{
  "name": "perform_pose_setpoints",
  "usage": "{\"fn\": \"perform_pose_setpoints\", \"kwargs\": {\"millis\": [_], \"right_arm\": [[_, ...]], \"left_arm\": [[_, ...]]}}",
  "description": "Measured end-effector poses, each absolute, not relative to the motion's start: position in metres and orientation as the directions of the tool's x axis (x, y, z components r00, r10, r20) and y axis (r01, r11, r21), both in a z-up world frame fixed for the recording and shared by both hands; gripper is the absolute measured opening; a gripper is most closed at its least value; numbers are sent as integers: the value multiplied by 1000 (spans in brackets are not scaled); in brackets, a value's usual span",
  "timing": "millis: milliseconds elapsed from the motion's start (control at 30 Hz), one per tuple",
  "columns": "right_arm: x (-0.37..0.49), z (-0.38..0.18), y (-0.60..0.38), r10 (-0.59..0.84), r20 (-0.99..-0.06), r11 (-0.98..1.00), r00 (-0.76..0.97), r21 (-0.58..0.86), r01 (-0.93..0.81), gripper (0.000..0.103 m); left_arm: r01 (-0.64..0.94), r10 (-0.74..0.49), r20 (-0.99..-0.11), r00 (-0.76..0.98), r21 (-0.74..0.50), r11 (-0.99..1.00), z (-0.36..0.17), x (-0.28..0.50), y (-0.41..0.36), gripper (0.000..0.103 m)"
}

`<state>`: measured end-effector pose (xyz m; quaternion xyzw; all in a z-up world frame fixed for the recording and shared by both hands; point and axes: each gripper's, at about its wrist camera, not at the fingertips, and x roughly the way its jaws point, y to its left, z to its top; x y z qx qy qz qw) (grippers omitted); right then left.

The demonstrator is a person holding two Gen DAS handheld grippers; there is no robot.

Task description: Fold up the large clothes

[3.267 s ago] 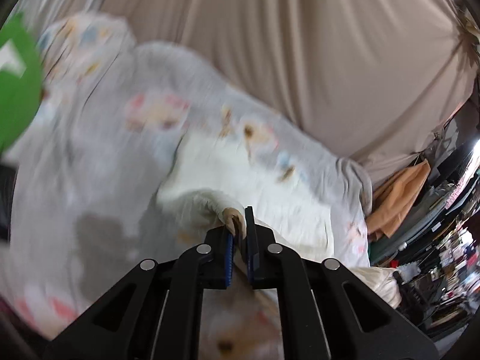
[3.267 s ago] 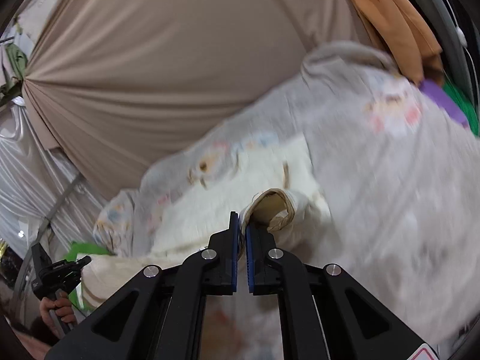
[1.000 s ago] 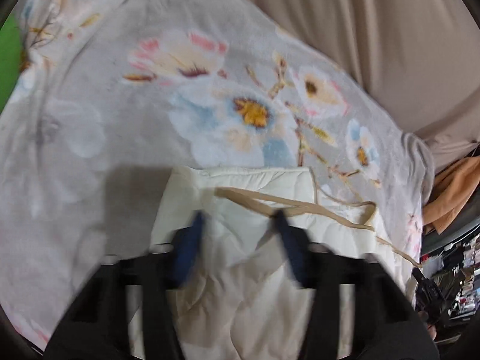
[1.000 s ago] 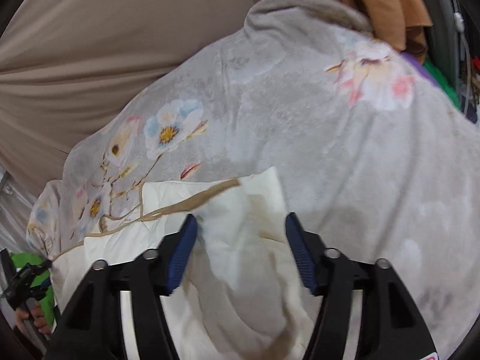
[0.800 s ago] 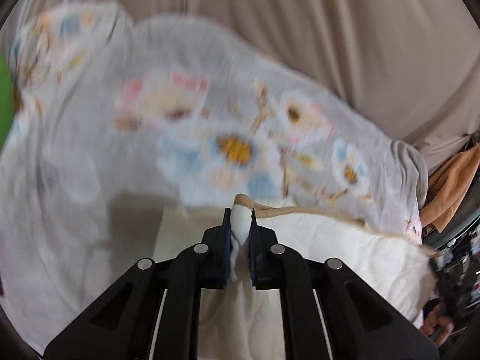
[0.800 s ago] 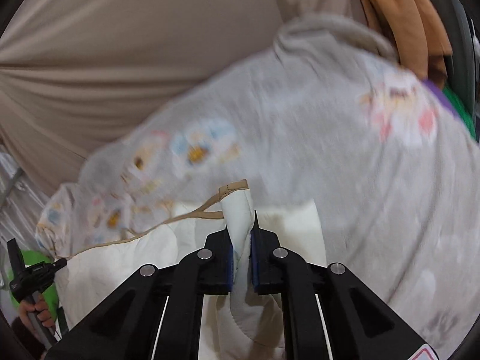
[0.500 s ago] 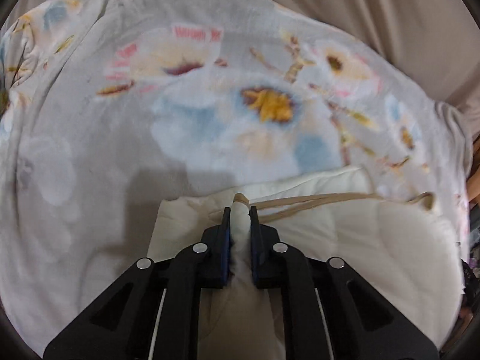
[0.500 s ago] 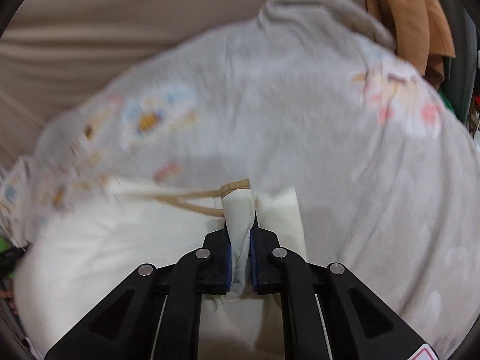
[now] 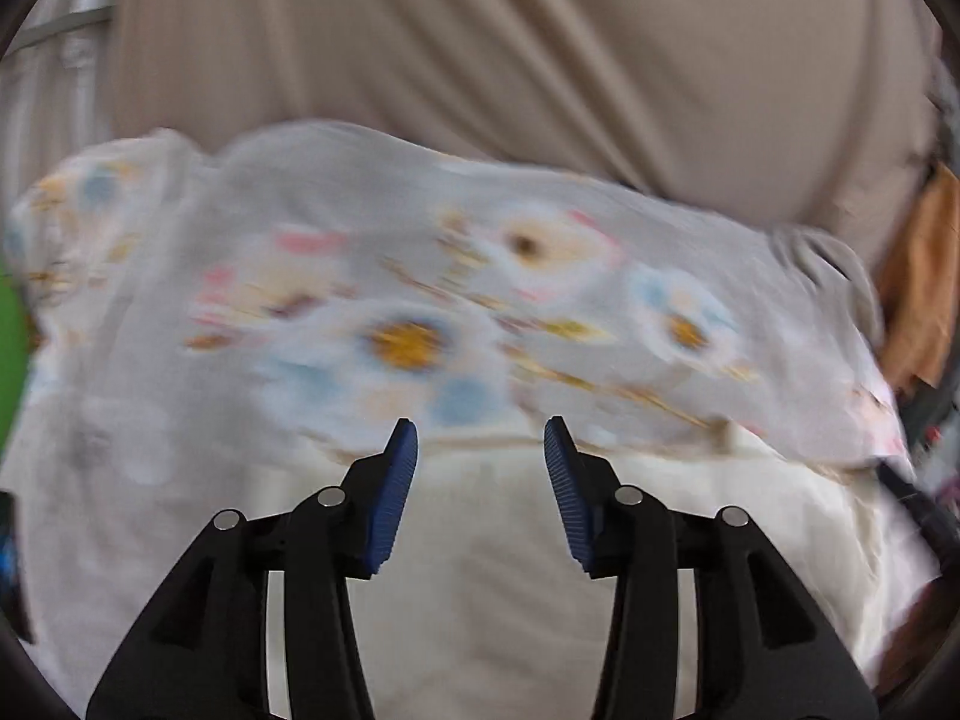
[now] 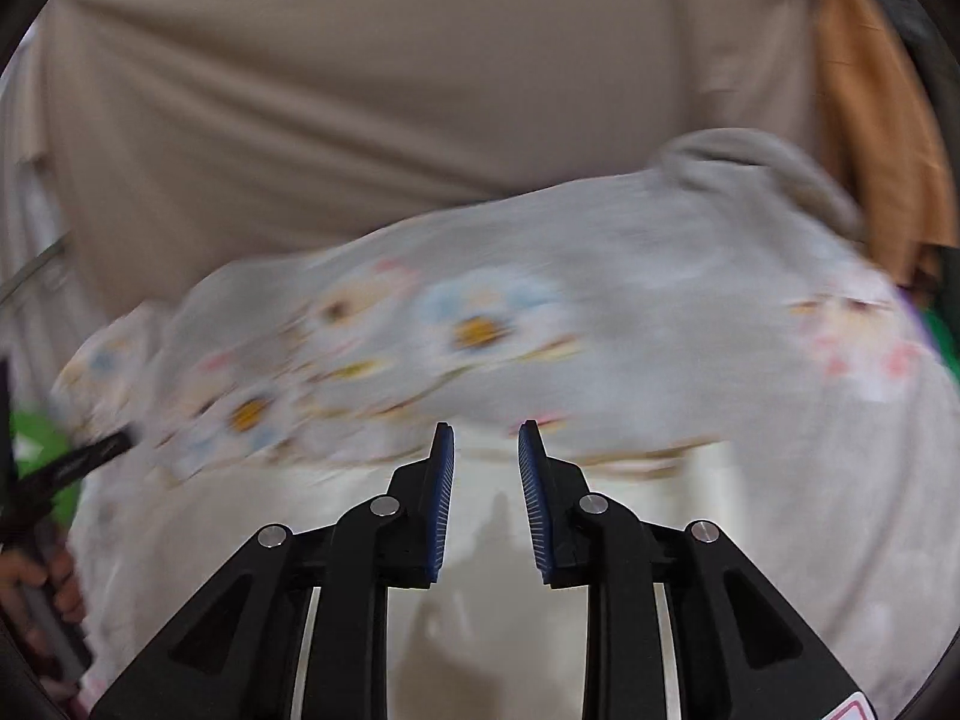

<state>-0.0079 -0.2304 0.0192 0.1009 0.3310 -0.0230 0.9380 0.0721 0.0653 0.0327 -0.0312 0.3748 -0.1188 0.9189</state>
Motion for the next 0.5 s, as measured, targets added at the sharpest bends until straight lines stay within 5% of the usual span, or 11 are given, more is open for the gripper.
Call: {"fn": "perform_pose_setpoints", "kwargs": {"millis": [200, 500], "right_arm": [[23, -45, -193, 83, -718, 993, 691, 120, 5, 12], [2, -57, -312, -144, -729, 935, 669, 121, 333, 10]], "left_arm": [[182, -198, -753, 628, -106, 978, -36, 86, 36, 43], [80, -91, -754, 651, -50, 996, -53, 108, 99, 44]]}}
